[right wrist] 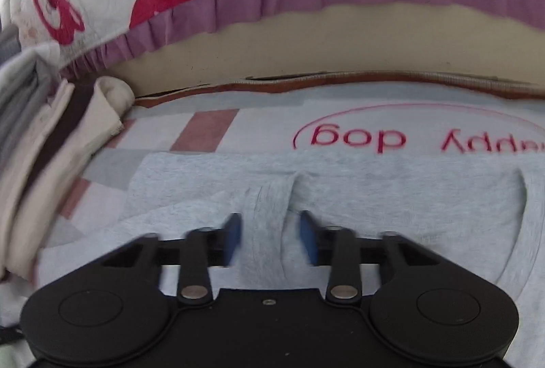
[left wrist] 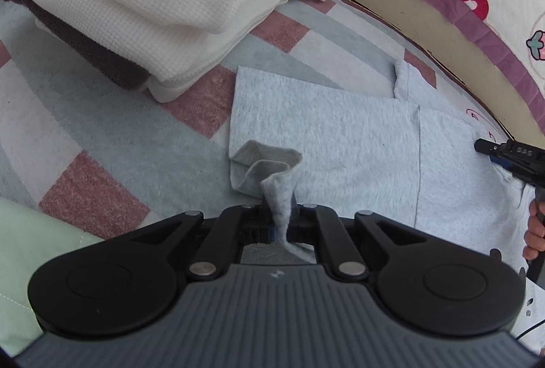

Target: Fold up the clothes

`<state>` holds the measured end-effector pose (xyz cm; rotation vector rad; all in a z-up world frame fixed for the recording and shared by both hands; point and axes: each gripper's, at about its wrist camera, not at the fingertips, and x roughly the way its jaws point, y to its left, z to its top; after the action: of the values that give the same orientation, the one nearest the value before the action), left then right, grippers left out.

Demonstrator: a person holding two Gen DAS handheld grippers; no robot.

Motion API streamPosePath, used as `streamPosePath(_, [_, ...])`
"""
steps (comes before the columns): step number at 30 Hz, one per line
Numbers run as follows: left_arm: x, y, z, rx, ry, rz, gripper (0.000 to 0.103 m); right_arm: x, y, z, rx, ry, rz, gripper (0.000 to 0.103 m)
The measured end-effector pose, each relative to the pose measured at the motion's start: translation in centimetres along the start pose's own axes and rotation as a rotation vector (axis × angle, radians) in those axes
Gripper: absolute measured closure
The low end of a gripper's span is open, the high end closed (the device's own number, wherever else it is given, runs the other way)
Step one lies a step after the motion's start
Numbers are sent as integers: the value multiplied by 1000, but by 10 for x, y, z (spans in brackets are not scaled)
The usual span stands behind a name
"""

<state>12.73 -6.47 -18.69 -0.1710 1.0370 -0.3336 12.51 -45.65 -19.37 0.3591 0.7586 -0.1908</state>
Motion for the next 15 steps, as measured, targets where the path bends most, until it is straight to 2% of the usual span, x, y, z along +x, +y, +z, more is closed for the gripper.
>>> streamPosePath(5, [-1,6,1,-14,17,-13,97,12,17,14,-200,6,-106,97])
streamPosePath(6, [-1,8,1,-23,22,-21,96,13,17,16,-209,13,-111,96])
streamPosePath(9, [-1,10,1,-41,31,-33,96,8,8,27,-120,2,-107,91])
streamPosePath(12, [-1,10,1,-53,32,-38,96,0,1,30,-64,-18,-245,87])
streamPosePath(15, [1,13,2,-94,33,-58,96,-25,15,23,-36,-32,-153,82])
